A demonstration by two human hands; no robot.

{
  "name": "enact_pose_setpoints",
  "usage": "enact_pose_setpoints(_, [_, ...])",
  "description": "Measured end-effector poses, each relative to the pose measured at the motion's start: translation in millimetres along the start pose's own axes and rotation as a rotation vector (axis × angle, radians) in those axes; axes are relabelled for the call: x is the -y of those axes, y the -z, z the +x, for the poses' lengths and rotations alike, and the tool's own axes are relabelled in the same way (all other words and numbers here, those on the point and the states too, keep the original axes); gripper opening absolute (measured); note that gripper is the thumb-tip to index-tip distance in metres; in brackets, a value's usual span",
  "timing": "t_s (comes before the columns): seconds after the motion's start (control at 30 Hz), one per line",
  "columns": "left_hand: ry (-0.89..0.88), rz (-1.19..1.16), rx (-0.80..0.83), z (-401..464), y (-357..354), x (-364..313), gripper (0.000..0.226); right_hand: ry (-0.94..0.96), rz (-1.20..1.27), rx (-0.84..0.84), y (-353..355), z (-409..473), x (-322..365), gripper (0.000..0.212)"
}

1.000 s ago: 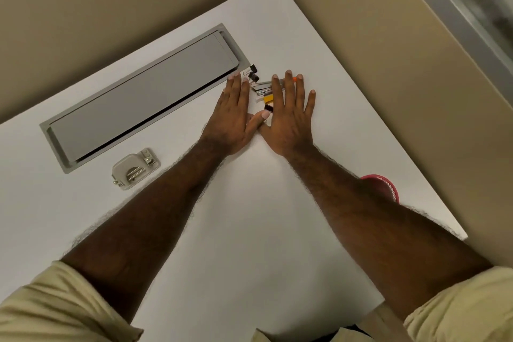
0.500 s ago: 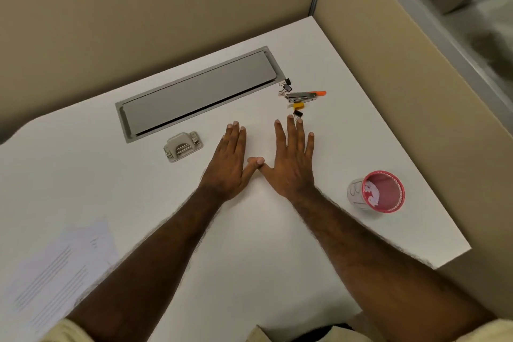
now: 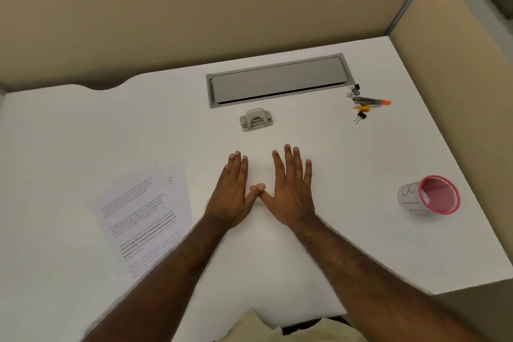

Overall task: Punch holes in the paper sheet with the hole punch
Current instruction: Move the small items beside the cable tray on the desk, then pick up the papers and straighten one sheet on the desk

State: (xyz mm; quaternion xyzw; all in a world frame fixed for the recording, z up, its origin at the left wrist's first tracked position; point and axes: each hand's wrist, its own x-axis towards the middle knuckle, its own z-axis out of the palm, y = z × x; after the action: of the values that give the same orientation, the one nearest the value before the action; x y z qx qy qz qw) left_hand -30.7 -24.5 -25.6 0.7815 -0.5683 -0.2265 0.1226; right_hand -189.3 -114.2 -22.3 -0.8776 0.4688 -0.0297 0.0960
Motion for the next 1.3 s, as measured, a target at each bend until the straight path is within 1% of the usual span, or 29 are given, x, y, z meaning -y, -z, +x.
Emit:
enact_pose_setpoints(0.17, [0.096,0.011,-0.03,-48.2,9.8,47.0,0.088,0.075,0.016,0.064,-11.4,-16.4,52.8,0.105])
enact_pose_setpoints(0.3, [0.176,0.013,-0.053,-86.3,20.0,82.5,0.094,0.127,0.071,0.083,-21.4,-28.0,91.4,0.108])
enact_pose_setpoints(0.37, [0.203,0.014,-0.056,-103.6,22.5,101.2,0.092,0.154,0.106,0.097,-26.3,-33.5,109.8,0.108])
enact_pose_setpoints(0.53, [0.308,-0.031,-0.082,-141.3,27.4,143.4,0.087,0.182,0.18,0.207,-38.4,-43.7,152.4,0.105])
enact_pose_setpoints(0.7, [0.388,-0.114,-0.168,-174.9,36.5,175.6,0.093,0.19,0.203,0.266,-47.1,-49.4,183.2,0.097])
enact_pose_setpoints(0.87, [0.521,-0.116,-0.275,-200.3,38.7,198.2,0.098,0.16,0.223,0.306,-52.5,-53.0,199.7,0.089])
enact_pose_setpoints(0.93, [0.522,-0.114,-0.259,-207.6,35.8,203.8,0.1,0.149,0.214,0.29,-52.4,-55.0,203.1,0.085])
enact_pose_setpoints(1.03, [0.449,-0.056,-0.215,-214.4,28.1,209.0,0.1,0.123,0.213,0.29,-50.3,-57.4,207.3,0.08])
enact_pose_setpoints(1.13, [0.428,-0.044,-0.196,-217.3,21.2,211.3,0.1,0.105,0.217,0.277,-48.0,-60.0,212.0,0.071])
enact_pose_setpoints(1.23, [0.409,-0.033,-0.193,-218.3,16.3,215.1,0.102,0.042,0.253,0.261,-45.6,-63.0,217.6,0.064])
enact_pose_setpoints(1.3, [0.4,-0.015,-0.19,-218.4,14.0,217.4,0.102,-0.007,0.281,0.271,-44.5,-64.3,220.7,0.064])
